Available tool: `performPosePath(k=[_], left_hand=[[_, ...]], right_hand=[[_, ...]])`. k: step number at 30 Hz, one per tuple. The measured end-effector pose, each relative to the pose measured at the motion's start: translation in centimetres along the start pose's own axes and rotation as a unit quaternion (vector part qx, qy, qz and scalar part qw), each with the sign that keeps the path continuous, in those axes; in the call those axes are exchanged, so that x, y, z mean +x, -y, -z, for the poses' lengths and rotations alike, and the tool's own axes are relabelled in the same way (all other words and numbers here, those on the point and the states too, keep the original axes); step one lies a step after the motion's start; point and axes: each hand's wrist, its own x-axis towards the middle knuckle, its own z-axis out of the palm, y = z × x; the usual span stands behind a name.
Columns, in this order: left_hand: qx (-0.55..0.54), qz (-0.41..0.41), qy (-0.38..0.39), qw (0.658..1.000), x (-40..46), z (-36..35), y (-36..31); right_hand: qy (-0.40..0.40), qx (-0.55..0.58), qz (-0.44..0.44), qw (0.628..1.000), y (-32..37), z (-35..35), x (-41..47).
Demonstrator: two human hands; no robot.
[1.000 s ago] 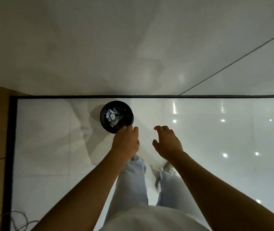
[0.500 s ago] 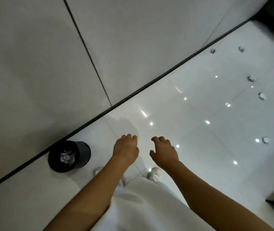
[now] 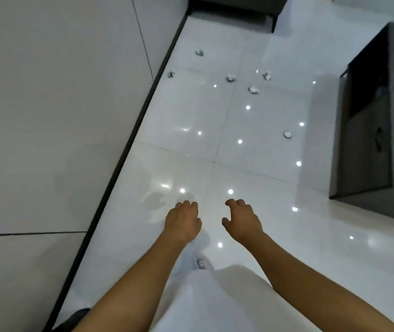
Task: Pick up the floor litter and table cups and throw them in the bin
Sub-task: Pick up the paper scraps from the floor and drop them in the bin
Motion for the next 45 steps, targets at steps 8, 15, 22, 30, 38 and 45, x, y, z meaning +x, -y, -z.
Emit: performPosePath(k=[8, 15, 22, 30, 38, 45], left_hand=[[0.057, -0.08, 0.036, 0.995, 13.0, 7.0, -4.7], [0.104, -0.131, 0.03, 0.985, 25.0, 15.2, -7.9], [0.143, -0.155, 0.066, 0.975, 35.3, 20.1, -13.6], [0.134, -0.155, 0.08, 0.976, 48.3, 24.0, -26.1], [0.164, -0.164, 0.089, 0.969, 58.9, 28.2, -34.0], [0.184, -0.196, 0.125, 0.955, 70.1, 32.2, -37.5]], right_hand=[[-0.03, 0.077, -0.088, 0.993, -3.1, 7.7, 9.5], [-0.054, 0.139, -0.132, 0.98, -4.0, 16.1, 19.2], [-0.047, 0.193, -0.172, 0.965, -9.1, 22.3, 26.3], [-0.041, 0.219, -0.201, 0.954, -19.4, 31.3, 37.0], [-0.029, 0.221, -0.236, 0.946, -26.2, 39.5, 45.9], [-0.05, 0.287, -0.313, 0.904, -29.3, 44.0, 54.7]])
